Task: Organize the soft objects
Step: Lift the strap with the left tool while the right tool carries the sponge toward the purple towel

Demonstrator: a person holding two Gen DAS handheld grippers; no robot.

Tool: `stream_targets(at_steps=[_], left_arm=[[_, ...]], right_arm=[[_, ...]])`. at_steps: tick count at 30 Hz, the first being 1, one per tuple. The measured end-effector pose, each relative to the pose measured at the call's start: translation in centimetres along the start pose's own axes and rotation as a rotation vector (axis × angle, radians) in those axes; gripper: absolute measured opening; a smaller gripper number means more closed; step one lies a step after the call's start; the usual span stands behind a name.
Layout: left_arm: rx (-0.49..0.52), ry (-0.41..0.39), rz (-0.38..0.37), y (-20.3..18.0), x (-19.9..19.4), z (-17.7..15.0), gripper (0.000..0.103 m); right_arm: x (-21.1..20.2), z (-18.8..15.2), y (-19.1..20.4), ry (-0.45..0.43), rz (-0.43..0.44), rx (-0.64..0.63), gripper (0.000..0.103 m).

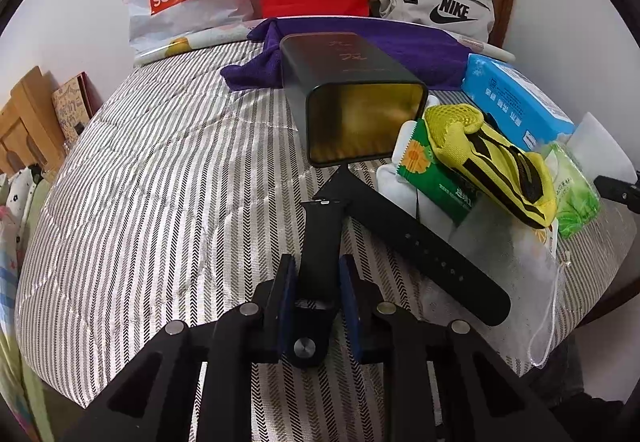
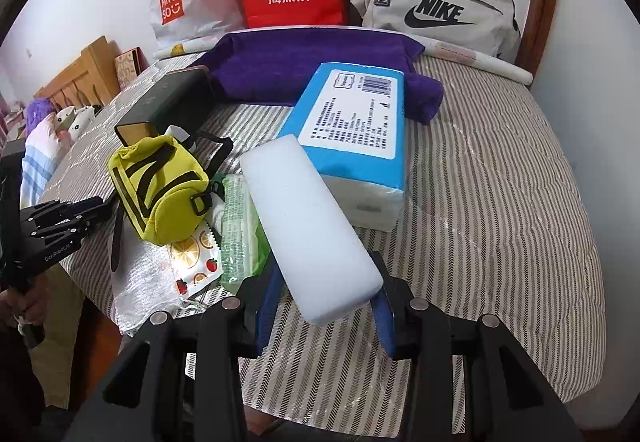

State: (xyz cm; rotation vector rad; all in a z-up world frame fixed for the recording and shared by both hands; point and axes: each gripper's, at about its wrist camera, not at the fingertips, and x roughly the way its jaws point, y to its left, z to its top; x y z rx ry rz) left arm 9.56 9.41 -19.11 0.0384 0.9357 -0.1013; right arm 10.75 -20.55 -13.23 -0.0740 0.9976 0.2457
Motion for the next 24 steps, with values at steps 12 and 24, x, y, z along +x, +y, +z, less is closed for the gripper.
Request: stream_targets(at_steps=[12,24], left_arm=[[-0.029,0.037,-0.026,0.4,-0.4,0.6,0.01],[0.019,0.036,0.103,-0.1,0.2,0.4,0.046]], right_arm=[[-1.9,0.8,-0.2,-0.051,0.035,-0.019,0.041],[-1.2,0.7,-0.9,-0.039,0.046,0.003,0.041]])
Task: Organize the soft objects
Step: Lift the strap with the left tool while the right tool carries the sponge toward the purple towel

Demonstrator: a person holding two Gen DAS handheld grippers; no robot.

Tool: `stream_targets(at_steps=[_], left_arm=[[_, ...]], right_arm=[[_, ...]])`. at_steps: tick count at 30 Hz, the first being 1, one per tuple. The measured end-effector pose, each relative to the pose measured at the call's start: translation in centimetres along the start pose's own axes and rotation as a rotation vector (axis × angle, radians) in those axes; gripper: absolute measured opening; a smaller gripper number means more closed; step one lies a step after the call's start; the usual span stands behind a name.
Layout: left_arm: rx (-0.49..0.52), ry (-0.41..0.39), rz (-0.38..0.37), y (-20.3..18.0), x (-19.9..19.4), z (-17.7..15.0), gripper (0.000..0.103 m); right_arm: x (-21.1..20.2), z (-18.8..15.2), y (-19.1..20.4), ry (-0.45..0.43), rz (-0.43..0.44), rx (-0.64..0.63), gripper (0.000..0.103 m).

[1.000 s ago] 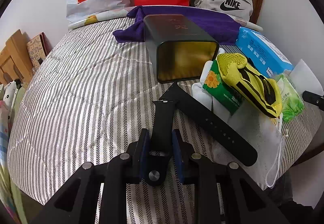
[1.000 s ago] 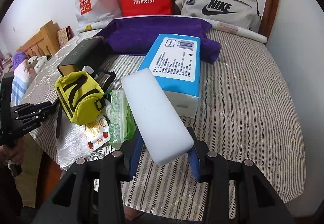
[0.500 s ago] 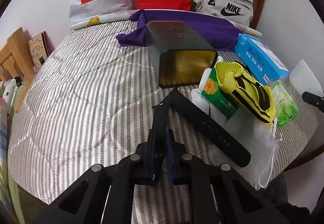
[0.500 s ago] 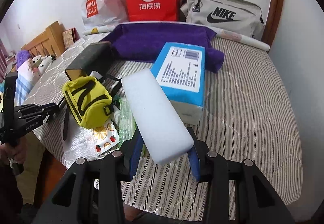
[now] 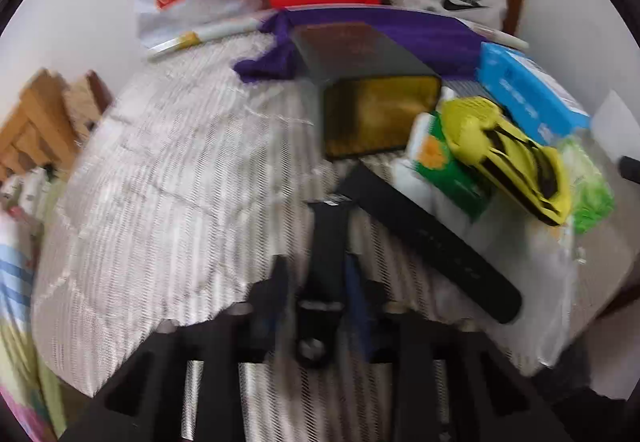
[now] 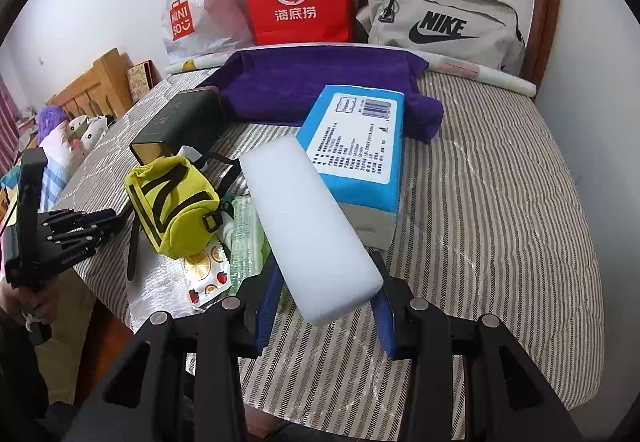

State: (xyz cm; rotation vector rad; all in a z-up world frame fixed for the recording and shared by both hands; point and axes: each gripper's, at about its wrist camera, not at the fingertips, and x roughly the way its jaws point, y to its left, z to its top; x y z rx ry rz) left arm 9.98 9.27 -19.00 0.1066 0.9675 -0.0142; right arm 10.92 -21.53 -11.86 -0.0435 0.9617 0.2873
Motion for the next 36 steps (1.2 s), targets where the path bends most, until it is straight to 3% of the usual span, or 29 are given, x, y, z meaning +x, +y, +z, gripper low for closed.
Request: stream_targets(at_steps=[1,2,3,5,9,24,36], left_arm=[[-0.013,-0.006,-0.003,0.4,0.1,-0.1,0.046],[-0.053,0.0,-0.056,1.2,0.2,-0.1,0.041],[-0.08,-0.004,-0.069,1.8,0.2,-0.1,0.028],[-0.067,-0.004,-0.052,2.3,0.2,-0.1,0.021],[-0.039,0.0,-0.052,2.0,0.0,-0.4,0.021],[-0.078,-0.005,-0.072,2.5,0.0,-0.2,0.02],[-0.104,-0.073,-0.055,3.7,-3.7,2.6,0.02]], right_arm=[[0.1,0.0,-0.1,0.004,0.0,0.002,0.041],[0.2,-0.1,-0.1,0.007,0.0,0.005,0.041],[0.3,-0.1,-0.1,0.009,0.002,0.006,0.041],[0.6,-0.1,-0.2,0.015,0.005,0.007,0.041],[0.9,-0.1,0.1,0.02,0.01,0.003,0.041],[0.7,0.1,0.5,0.017,0.013,-0.01,0.04],[-1.2,1.9,-0.1,-0.039,0.032,-0.007,0.039]])
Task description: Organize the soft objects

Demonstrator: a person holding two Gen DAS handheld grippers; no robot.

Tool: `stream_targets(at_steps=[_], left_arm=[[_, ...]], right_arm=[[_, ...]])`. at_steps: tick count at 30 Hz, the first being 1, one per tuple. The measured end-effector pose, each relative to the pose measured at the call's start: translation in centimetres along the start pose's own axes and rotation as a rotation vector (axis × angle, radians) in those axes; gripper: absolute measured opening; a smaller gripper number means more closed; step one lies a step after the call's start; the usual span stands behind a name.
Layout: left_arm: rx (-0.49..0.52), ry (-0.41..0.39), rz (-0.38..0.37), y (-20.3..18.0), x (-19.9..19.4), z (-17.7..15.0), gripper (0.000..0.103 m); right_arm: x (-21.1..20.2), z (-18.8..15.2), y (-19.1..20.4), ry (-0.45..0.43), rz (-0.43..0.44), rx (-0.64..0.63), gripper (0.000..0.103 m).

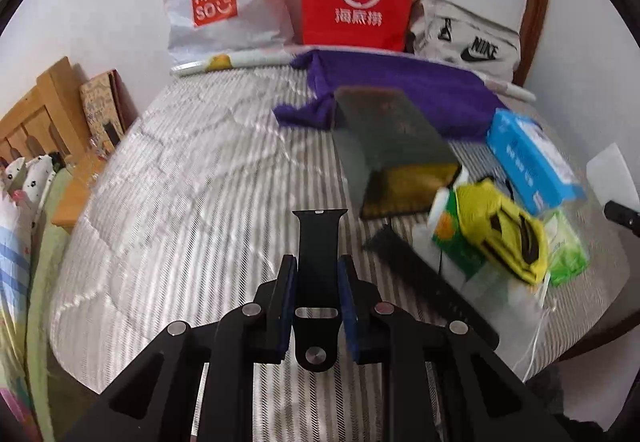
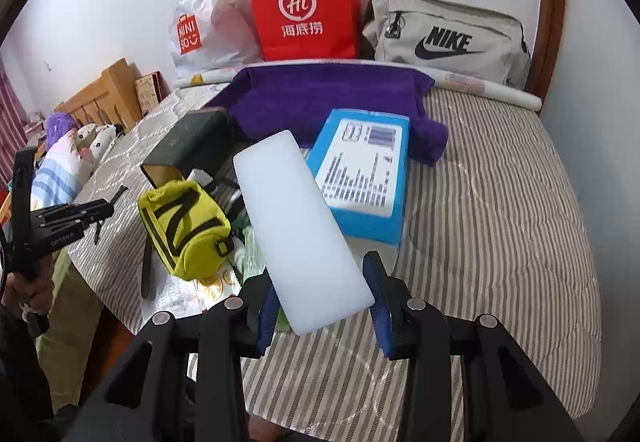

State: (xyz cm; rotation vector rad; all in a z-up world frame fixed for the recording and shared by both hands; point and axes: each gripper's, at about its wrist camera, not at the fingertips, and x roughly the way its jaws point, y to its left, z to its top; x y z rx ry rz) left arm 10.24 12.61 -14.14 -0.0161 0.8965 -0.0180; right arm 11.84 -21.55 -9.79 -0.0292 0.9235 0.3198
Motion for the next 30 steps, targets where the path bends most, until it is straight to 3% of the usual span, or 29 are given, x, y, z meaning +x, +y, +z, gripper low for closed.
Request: stream_targets(at_steps=[14,20,30], left_arm=[[0.0,-0.067,0.0,-0.2,-1.5,7.0,0.02],[0.009,-0.096,-0.021,-1.1,-0.4,10.5,0.02],[0.017,-0.069,-0.056,-2.3,3.8,15.1,0.02]], right_arm=[[1.1,5.5,-1.8,-0.049,0.004,0.001,0.039],[2.5,8.3,-2.5,-0.054,0.004,0.0,0.039],[5.8,13.2,-3.4,-0.055,-0.025,-0.009,0.039]])
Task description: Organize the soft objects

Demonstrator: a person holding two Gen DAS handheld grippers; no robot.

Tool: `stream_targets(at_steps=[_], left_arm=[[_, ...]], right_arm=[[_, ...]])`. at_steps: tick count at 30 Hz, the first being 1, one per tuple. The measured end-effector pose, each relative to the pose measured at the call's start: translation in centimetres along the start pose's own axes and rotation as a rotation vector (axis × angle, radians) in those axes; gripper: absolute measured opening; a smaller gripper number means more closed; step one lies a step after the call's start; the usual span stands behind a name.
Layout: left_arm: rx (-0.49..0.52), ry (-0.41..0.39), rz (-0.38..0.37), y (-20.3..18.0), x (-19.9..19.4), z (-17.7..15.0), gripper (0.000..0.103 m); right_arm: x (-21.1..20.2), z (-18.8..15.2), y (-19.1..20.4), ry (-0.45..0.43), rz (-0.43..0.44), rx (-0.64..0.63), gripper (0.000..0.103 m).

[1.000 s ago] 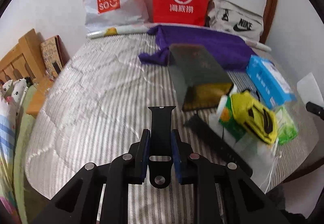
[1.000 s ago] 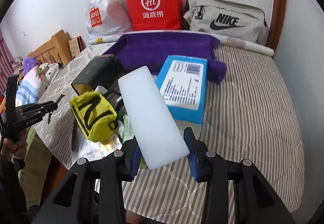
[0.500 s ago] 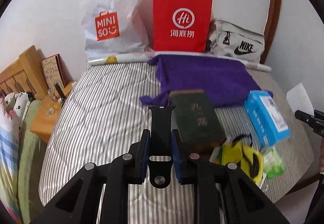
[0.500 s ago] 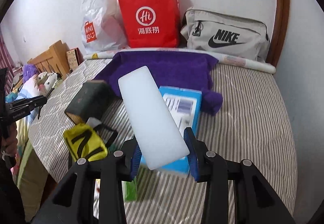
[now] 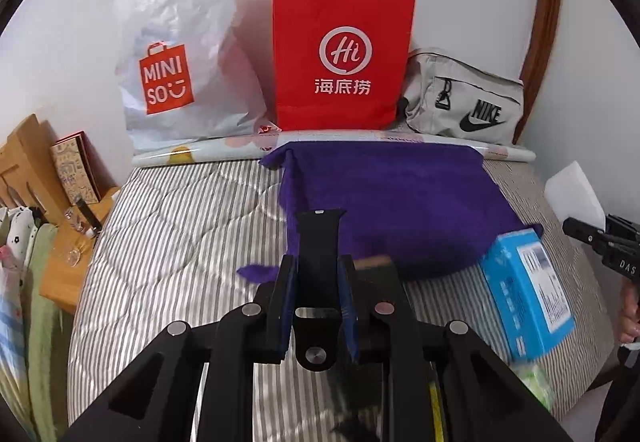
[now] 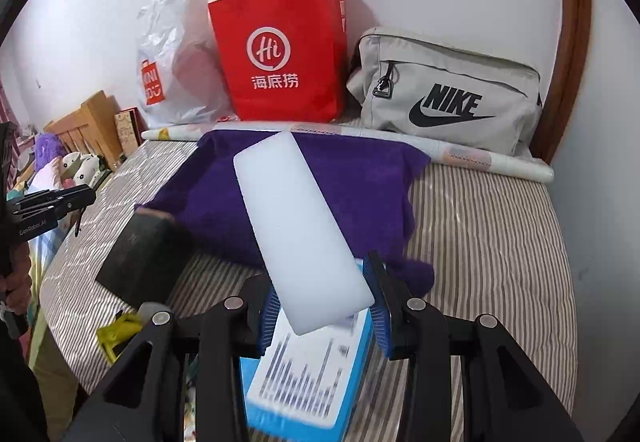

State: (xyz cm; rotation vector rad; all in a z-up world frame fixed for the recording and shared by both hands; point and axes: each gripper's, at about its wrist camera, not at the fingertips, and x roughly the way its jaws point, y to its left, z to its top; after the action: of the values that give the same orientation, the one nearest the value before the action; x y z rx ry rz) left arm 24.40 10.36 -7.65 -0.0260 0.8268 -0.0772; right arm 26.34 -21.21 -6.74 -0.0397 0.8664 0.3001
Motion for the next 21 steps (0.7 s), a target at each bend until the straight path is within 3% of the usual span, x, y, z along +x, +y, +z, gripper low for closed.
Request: stream_targets(at_steps=[5,12,21], left_arm=[[-0.021,0.017,-0.041,-0.2,2.8,2.6,0.02],[-0.034,0.046,-0.039,-0.4,7.7,5.9,0.02],[-0.055,0.107,-0.075,-0.7,13.8,8.0,0.02]], right_arm=[[3.0,1.8,-0.6,0.036,-0.01,0.005,0.039],[7.3,4.4,-1.9,0.071,-0.022,0.014,0.039],[12.1,5.7,-3.2,0.137,-0.031,0.017,0.04]])
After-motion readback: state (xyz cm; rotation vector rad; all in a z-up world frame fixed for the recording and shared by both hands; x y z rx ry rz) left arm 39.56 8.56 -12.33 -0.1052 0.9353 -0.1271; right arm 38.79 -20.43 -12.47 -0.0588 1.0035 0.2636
